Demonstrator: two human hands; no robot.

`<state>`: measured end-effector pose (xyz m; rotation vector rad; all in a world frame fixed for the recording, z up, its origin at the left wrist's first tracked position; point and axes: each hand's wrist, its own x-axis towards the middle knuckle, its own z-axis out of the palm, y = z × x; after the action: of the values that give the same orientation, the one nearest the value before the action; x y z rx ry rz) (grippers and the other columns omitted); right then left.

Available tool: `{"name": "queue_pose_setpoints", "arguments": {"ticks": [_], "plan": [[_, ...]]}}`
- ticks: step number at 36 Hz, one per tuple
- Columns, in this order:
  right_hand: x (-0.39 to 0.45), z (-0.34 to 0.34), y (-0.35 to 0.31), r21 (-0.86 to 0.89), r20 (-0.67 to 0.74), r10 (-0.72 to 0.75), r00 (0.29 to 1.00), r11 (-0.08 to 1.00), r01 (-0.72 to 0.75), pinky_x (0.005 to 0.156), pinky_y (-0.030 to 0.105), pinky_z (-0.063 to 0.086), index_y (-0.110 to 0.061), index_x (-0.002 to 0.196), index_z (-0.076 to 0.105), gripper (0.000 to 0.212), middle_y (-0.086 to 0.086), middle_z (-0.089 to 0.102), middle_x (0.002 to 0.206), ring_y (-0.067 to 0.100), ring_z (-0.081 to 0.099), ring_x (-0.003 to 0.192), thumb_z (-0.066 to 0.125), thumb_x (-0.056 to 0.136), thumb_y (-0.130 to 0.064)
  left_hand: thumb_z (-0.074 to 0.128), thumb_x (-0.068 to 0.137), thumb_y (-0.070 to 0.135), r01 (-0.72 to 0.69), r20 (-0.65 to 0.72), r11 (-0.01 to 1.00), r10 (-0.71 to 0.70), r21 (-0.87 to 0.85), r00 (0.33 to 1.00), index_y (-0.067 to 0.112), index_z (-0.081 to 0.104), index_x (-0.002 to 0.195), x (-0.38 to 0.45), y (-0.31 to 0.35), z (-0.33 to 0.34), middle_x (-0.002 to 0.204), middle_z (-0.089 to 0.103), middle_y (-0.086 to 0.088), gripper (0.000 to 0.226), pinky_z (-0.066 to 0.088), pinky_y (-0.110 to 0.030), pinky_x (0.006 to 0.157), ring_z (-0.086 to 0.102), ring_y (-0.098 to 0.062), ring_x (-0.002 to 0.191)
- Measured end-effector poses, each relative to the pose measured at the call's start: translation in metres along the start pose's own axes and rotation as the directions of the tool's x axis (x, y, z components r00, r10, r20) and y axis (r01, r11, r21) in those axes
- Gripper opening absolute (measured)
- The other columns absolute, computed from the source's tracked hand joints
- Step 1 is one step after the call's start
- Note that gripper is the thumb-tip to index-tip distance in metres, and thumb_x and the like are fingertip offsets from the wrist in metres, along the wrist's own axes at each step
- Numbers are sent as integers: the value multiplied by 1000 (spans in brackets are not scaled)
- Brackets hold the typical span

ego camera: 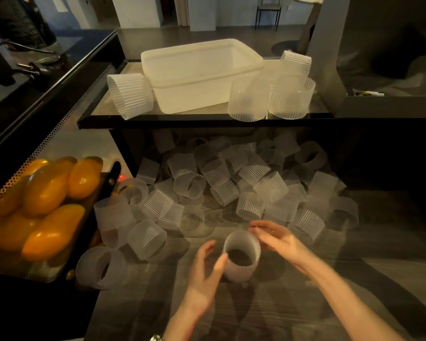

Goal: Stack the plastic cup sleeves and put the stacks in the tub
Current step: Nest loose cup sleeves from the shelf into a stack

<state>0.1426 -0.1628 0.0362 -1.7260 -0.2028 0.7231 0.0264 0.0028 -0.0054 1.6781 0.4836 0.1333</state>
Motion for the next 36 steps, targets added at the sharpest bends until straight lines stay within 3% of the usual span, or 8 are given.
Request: {"name": "queue_pose_setpoints", "arguments": {"ticks": [2,5,9,15,18,24,30,36], "plan": [[14,4,0,-13,-14,52,999,999,-52,82,18,49,-10,115,56,23,11,63,117,11,62,95,44,97,-15,57,90,9,42,-38,999,-42,10,998,18,50,117,7,-7,-7,121,57,-2,30,42,-4,82,54,-10,111],[36,8,0,-48,28,95,995,994,-94,74,12,51,-4,124,51,29,12,59,122,15,59,100,39,99,-12,54,91,7,117,-72,991,-113,61,991,9,43,133,18,-19,-17,136,48,-8,43,39,-20,97,48,-15,121],[61,19,-7,-74,101,149,984,987,-142,95,25,46,-4,130,47,33,13,54,131,23,56,116,39,99,-7,55,91,6,184,-136,981,-174,67,975,6,30,142,32,-27,-25,145,37,-11,58,33,-34,109,38,-19,132],[85,42,-14,-166,171,170,971,976,-141,70,2,46,-7,136,43,44,10,49,137,18,48,124,48,93,0,55,90,4,238,-174,971,-229,30,958,5,22,145,54,-29,-29,146,36,-14,65,31,-25,102,35,-18,134],[94,50,-15,-269,179,198,964,952,-145,83,12,44,-11,139,40,50,7,44,142,18,46,126,49,92,1,55,89,3,252,-190,968,-243,22,951,5,22,145,61,-29,-29,148,34,-15,65,28,-24,104,31,-21,137],[105,62,-19,-260,252,274,928,943,-208,44,9,40,-17,142,34,55,2,43,143,-3,52,63,42,92,5,54,90,4,274,-188,962,-268,9,945,7,18,147,67,-28,-31,151,28,-14,67,27,-31,109,27,-23,139],[98,61,-22,-266,269,260,927,946,-188,59,11,46,-15,139,38,55,1,50,136,14,50,117,47,89,8,53,89,-1,210,-167,977,-202,30,965,9,31,142,64,-24,-26,142,42,-8,58,31,-17,96,39,-6,121],[88,47,-19,-179,209,195,958,971,-159,65,16,48,-9,131,48,50,0,59,108,11,58,92,58,84,3,55,90,5,119,-147,986,-102,114,984,19,39,138,58,-16,-20,133,37,2,52,32,-13,95,41,-4,117]]}}
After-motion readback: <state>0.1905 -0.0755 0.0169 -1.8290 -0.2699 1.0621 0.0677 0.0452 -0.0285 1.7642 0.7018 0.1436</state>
